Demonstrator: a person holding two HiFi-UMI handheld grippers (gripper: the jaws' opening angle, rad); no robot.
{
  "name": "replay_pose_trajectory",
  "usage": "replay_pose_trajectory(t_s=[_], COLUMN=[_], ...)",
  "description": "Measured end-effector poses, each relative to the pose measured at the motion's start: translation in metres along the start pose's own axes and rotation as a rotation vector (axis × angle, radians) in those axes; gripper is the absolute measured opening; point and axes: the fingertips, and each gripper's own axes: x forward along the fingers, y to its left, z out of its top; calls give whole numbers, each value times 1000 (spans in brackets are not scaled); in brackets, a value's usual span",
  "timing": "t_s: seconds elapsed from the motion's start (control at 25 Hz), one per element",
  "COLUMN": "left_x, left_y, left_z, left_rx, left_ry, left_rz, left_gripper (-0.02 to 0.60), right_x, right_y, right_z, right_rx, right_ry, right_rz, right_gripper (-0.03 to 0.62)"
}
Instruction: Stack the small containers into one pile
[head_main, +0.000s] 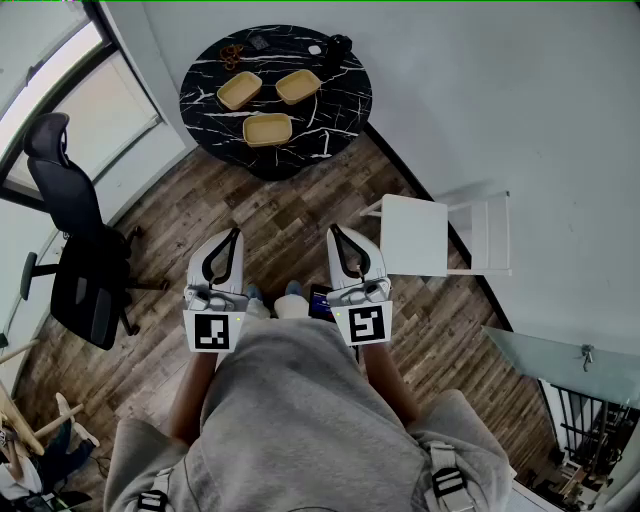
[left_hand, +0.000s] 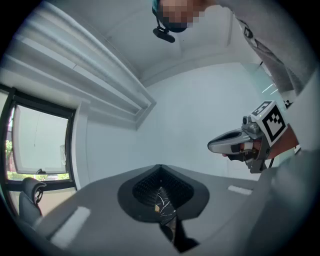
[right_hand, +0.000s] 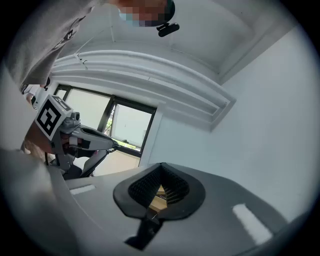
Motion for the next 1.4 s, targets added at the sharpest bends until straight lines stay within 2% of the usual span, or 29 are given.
replay_pose_trajectory(t_s=[0.08,0.24,0.32,0.56,0.76,0.88,1.12,1.4], left_x=[5,19,26,54,71,74,96,158], left_y=[-2,-8,-11,-33,-46,-44,-38,-10], left_z=[-2,-4,-7,1,-4,-11,-27,-38], left_rx=[-9,-4,1,14,32,2,-28,-38], left_ry=[23,35,45,17,76,101,137,95], left_rz=[2,1,0,-4,25,53,46,15], left_gripper=[0,-2,-2,-2,0,0,0,-2], right_x=[1,3,2,0,6,18,49,103], right_y=[-6,-24,-35,-76,-97,-104,-112,-122], right_z=[-2,5,2,-26,-47,-58,-70,-75], right_rx=[-5,-34,-38,-5,29,14,13,-29], right_ry=[-6,-125,-145,-89,-50,-26,8,49], right_rz=[1,34,39,24,72,106,134,145], right_gripper=[11,12,12,12,12,12,12,12])
